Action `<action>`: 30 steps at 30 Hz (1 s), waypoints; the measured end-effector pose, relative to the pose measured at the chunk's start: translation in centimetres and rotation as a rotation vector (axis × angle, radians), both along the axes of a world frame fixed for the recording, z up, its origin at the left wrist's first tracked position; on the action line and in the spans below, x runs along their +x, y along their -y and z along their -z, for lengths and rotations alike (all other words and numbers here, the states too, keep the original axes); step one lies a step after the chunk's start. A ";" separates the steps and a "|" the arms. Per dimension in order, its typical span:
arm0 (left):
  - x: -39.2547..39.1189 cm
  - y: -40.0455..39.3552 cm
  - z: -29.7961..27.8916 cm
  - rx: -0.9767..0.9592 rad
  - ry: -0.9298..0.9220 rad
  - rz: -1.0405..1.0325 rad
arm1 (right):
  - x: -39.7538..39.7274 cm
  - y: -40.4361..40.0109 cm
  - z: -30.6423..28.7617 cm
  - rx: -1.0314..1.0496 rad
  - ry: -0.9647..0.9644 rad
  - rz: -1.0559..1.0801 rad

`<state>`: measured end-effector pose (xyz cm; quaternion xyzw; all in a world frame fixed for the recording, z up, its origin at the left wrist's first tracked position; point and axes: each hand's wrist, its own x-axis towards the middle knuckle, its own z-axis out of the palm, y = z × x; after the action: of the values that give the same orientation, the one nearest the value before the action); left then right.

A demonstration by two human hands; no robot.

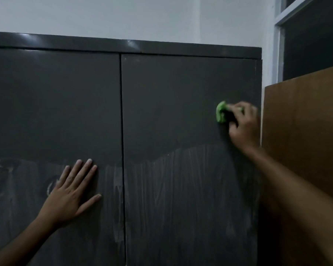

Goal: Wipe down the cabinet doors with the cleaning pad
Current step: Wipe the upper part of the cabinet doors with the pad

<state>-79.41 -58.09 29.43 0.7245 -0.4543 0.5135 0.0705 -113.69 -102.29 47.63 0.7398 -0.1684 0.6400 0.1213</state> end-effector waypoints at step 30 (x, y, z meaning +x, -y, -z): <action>-0.4 -0.3 -0.2 -0.004 -0.031 0.032 | -2.1 -1.4 7.9 0.147 -0.158 -0.015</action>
<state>-79.85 -57.74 29.65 0.7249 -0.4637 0.5020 0.0872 -115.75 -100.93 39.73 0.7962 -0.1993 0.5664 0.0750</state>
